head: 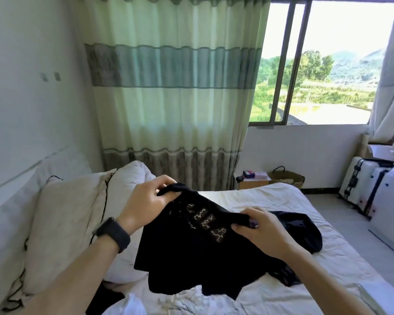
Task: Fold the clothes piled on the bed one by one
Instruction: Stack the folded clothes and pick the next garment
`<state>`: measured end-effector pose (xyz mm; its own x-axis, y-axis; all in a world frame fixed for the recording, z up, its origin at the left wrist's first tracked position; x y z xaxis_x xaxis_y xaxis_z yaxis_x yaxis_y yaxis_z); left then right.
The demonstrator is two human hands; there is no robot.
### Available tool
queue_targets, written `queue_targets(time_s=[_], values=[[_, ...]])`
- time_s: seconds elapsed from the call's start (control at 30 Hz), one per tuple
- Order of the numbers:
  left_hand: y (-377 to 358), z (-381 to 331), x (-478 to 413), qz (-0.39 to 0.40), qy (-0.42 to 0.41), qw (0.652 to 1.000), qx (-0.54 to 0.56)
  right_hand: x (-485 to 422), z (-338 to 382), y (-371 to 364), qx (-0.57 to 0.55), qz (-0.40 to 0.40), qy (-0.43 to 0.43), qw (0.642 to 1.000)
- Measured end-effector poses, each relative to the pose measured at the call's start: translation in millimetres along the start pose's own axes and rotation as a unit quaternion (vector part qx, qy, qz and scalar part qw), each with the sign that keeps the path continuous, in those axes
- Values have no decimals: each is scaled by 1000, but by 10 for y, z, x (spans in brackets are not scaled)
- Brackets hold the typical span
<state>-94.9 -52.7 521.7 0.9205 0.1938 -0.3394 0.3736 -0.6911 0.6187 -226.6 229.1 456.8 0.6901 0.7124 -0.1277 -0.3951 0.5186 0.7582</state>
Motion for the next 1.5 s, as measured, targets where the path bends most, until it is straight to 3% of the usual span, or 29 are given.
queue_targets(time_s=[0.1,0.33,0.5,0.63,0.8,0.93,1.27,1.43,1.5], values=[[76,60,14,-26,17,999,-24,-17,-53,212,-2,3,-8,1000],[254,181,39,-11,74,991,-109,-137,57,642,44,-99,19,994],[207,246,26,-1,112,990,-85,-132,305,787,83,-76,13,994],[142,233,12,-22,118,992,-45,-107,402,814,92,9,-29,995],[143,229,46,119,172,978,14,-64,372,779,67,85,-64,992],[145,221,146,152,176,969,86,-99,301,687,11,87,-54,995],[-156,345,555,350,156,923,13,-167,80,311,-45,115,-41,992],[-334,501,795,376,212,901,-47,-164,-9,-11,-57,99,-33,993],[-346,609,923,363,239,900,-13,-144,-45,-175,-49,88,-24,995]])
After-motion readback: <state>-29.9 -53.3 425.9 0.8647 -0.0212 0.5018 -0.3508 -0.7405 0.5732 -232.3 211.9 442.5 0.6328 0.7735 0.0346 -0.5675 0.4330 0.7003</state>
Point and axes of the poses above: each hand's wrist, its own x-axis away from the middle knuckle, its own y-axis out of the back of the hand, z = x × y, the point moved 1 cm from there along -x, towards the middle knuckle, and after that the axes turned 11 degrees about z, right-handed, at the moved point
